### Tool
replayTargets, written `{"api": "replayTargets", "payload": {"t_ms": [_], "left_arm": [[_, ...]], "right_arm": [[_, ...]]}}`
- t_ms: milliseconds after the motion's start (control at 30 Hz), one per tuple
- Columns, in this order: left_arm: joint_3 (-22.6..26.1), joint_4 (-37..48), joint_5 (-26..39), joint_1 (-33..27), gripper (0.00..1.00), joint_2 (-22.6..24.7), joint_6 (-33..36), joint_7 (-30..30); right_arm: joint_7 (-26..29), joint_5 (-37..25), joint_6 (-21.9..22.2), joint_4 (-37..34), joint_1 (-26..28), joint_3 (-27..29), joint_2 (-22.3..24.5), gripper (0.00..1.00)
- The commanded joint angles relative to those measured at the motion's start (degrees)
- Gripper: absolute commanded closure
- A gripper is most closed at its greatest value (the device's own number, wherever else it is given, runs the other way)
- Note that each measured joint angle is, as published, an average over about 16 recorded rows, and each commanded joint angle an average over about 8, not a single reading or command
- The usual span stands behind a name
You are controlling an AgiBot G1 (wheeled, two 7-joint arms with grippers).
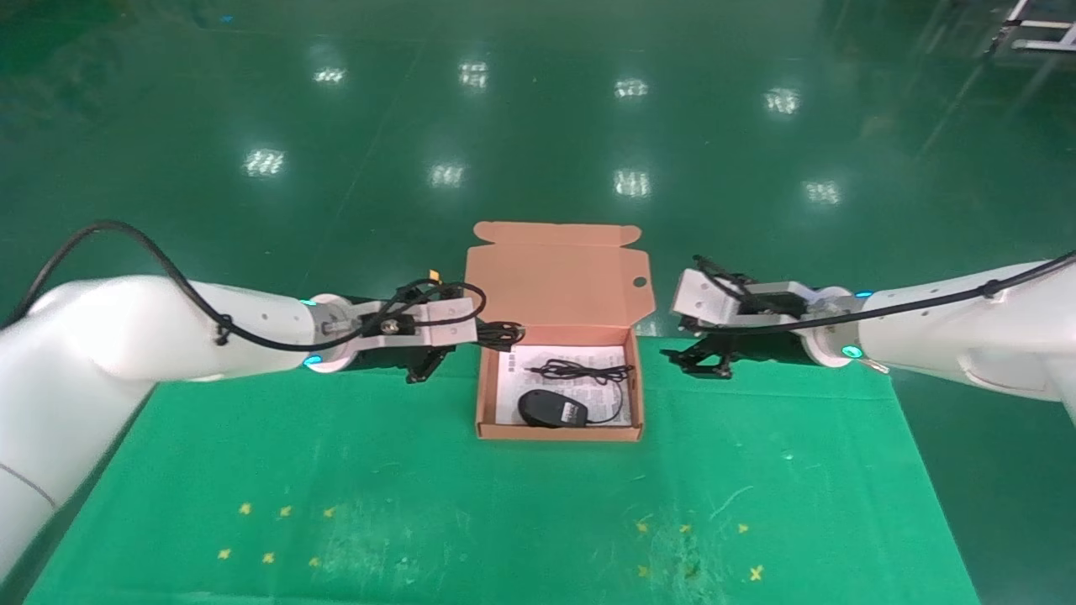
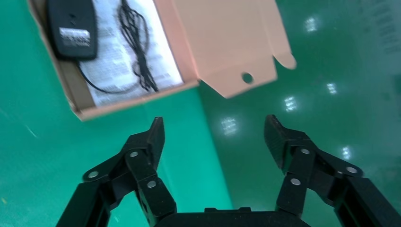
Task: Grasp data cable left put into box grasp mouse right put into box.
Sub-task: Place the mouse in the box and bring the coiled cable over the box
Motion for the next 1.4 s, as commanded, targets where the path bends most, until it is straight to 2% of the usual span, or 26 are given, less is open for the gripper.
{"api": "replayTargets", "payload": {"t_ms": [33, 367, 900, 1167, 1400], "left_arm": [[-0.43, 3.74, -1.95, 0.05, 1.00, 2.27, -1.80, 3.96], [2.88, 3.79, -11.18, 1.25, 1.00, 3.40, -3.85, 11.46], [12.08, 1.67, -22.83, 1.97, 1.00, 3.51, -6.96, 14.29], [15.46, 2.33, -25.44, 1.42, 0.00, 3.56, -8.06, 13.93], [15.42, 2.37, -25.40, 1.32, 0.00, 3.57, -8.11, 13.94]], "right_arm": [[0.14, -0.08, -0.26, 0.73, 0.34, 0.12, 1.68, 0.00], [2.45, -0.15, -2.31, 5.69, 0.01, 0.25, 6.35, 0.00], [8.68, -1.30, -4.05, 15.71, -2.06, -0.24, 11.83, 0.00], [11.22, -3.18, -4.30, 18.82, -2.34, -1.12, 13.03, 0.00], [11.11, -3.28, -4.33, 18.78, -2.34, -1.19, 13.00, 0.00]]}}
